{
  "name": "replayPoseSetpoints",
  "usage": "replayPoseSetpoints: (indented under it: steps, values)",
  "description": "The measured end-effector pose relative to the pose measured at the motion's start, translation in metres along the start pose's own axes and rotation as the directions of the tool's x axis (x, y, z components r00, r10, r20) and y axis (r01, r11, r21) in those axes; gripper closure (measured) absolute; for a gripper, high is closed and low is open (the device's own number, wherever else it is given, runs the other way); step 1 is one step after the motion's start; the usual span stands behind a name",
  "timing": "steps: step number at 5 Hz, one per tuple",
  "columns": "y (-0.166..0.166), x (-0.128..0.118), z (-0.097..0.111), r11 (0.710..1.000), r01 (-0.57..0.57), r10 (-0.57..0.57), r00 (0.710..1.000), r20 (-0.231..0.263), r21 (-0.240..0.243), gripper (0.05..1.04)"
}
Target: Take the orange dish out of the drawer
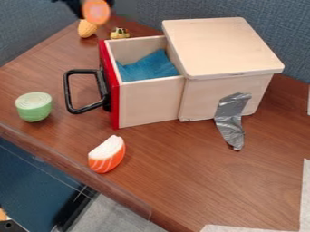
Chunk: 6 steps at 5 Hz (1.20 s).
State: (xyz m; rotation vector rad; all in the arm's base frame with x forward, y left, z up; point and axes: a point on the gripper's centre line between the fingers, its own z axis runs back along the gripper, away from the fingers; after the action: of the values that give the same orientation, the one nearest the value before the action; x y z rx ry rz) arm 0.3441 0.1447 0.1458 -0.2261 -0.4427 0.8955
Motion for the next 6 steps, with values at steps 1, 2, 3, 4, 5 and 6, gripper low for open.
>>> replayPoseSetpoints:
  steps: [1, 2, 3, 4, 5, 6]
  values:
    - [0.02, 0.021, -0.016, 0.998, -0.043, 0.042, 0.999, 0.024, 0.049, 0.418]
    - [0.038, 0.037, -0.033, 0.993, -0.063, 0.058, 0.997, 0.053, 0.098, 0.418]
    - [0.052, 0.046, -0.058, 0.986, -0.063, 0.053, 0.996, 0.065, 0.154, 0.418]
    - [0.067, 0.053, -0.085, 0.979, -0.064, 0.053, 0.997, 0.062, 0.194, 0.418]
    - [0.076, 0.057, -0.099, 0.974, -0.057, 0.044, 0.997, 0.064, 0.219, 0.418]
    - [0.082, 0.056, -0.112, 0.97, -0.053, 0.042, 0.998, 0.051, 0.237, 0.418]
